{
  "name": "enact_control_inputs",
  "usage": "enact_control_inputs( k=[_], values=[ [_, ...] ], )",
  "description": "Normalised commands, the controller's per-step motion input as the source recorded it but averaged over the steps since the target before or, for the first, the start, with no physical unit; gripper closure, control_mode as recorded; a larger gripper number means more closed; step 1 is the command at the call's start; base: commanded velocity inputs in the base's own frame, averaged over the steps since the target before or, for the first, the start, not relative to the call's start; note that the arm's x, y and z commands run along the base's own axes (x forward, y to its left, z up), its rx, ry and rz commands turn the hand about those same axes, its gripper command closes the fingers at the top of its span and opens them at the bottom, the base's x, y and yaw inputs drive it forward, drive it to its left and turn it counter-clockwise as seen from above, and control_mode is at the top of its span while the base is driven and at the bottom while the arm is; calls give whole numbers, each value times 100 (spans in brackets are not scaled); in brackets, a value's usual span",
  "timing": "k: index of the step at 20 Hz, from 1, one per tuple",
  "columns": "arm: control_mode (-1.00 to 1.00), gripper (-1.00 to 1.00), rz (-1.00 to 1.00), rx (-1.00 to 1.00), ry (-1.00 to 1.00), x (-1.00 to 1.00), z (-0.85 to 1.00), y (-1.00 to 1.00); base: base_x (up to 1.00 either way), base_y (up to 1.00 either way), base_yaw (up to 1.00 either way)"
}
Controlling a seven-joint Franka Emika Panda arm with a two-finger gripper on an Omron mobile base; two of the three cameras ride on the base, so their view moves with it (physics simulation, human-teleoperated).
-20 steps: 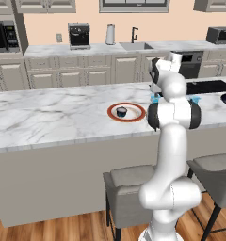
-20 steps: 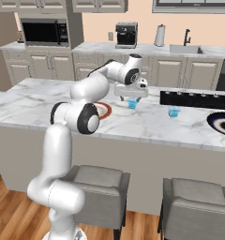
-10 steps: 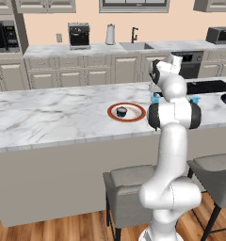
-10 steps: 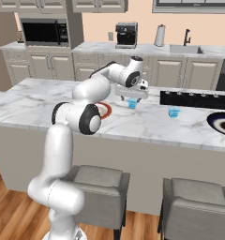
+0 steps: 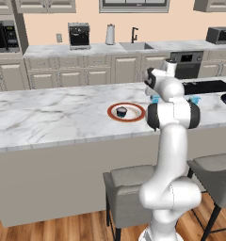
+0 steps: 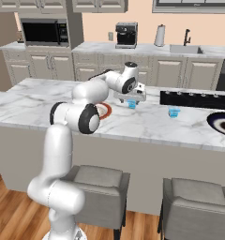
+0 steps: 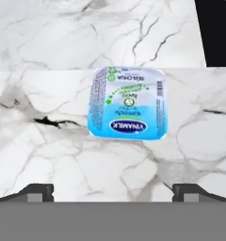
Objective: Place two yogurt containers on each plate.
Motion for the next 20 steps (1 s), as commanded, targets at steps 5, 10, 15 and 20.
enact_control_inputs(
  k=[5, 10, 15, 20],
  values=[
    [-100, -100, -3, -6, 0, 36, 0, 0, 0, 0, 0],
    [-100, -100, -5, -3, 0, 33, -3, -3, 0, 0, 0],
    [-100, -100, -4, -2, 0, 28, 0, -18, 0, 0, 0],
    [-100, -100, -2, 0, 0, 18, -14, -9, 0, 0, 0]
  ],
)
